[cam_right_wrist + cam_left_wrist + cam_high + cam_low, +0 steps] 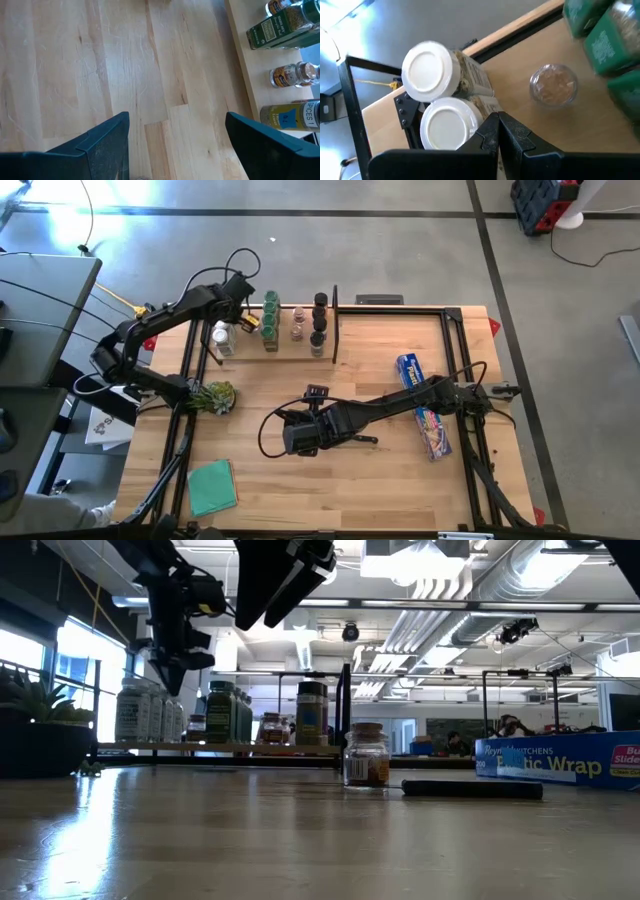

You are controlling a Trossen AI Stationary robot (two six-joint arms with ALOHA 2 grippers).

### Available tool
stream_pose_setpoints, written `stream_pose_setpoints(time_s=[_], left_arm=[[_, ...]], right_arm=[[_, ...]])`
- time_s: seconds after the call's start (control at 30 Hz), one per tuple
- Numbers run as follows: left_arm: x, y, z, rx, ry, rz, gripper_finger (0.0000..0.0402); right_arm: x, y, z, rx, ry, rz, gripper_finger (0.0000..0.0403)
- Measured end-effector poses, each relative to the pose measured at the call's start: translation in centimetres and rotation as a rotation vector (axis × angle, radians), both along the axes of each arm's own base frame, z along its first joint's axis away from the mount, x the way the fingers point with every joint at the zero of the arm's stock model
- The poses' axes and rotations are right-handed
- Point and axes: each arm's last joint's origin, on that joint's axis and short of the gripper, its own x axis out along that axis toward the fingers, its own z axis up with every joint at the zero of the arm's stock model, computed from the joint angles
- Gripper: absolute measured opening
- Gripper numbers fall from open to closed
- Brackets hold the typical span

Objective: Shelf spices
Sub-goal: Adjust the white lid seasoning bottles on the shelf

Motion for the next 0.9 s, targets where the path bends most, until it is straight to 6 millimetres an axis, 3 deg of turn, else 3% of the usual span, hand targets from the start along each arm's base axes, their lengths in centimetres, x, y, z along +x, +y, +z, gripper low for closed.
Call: stream_pose_setpoints(time_s=[0.3, 0.9], left_arm=[[-0.11, 0.65, 0.63, 0.065, -0.057, 0.016, 0.0], [-0.51, 0.37, 0.4, 0.034, -0.01, 0.029, 0.0]], right_arm=[[0.0, 0.0, 0.0, 0.0, 0.0, 0.0, 0.0326], [-0.04, -0.01, -0.02, -0.001, 0.005, 0.0, 0.0326]])
